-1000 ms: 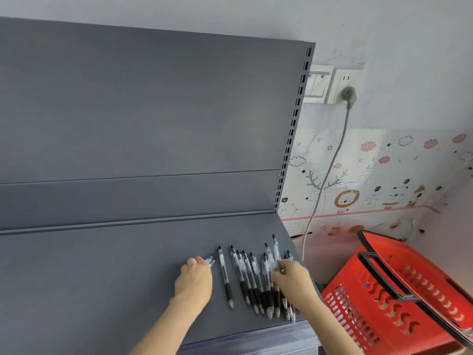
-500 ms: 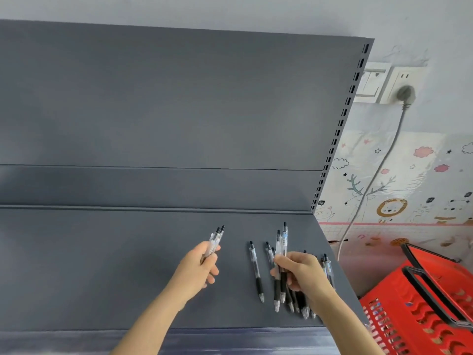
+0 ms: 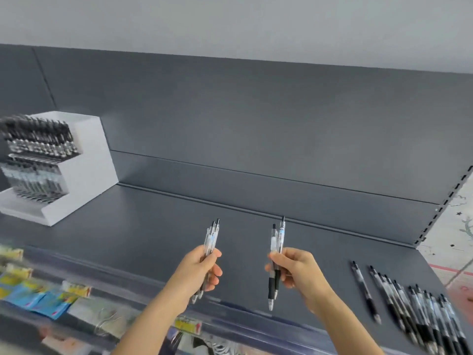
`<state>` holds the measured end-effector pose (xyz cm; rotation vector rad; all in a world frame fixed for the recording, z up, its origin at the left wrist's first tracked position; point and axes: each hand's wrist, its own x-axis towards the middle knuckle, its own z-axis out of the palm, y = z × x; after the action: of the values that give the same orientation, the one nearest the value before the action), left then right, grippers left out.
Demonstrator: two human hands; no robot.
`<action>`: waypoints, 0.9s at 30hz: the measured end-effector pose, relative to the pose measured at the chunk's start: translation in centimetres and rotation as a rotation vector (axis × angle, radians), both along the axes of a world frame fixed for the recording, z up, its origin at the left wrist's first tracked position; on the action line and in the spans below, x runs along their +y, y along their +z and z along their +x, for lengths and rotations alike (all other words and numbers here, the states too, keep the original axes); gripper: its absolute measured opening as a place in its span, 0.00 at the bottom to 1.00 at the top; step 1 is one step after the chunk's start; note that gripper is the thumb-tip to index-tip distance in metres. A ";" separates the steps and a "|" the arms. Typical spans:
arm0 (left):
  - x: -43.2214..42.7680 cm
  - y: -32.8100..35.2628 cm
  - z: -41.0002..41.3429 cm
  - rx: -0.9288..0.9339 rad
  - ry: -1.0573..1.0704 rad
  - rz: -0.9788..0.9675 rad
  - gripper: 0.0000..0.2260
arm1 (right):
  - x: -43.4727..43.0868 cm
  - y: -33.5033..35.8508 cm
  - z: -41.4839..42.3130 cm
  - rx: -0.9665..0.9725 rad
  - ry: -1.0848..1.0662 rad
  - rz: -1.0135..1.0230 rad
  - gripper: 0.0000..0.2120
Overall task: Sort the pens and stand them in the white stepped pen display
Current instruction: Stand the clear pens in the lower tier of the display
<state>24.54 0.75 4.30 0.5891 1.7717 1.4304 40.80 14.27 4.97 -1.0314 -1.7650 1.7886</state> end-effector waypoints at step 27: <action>-19.3 0.1 -31.0 0.089 0.149 0.046 0.04 | -19.4 0.5 -39.7 0.080 0.308 0.040 0.17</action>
<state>-6.45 -18.51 4.42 0.5616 1.8904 1.5715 1.14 -5.11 5.49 -0.6901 -1.9858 1.9332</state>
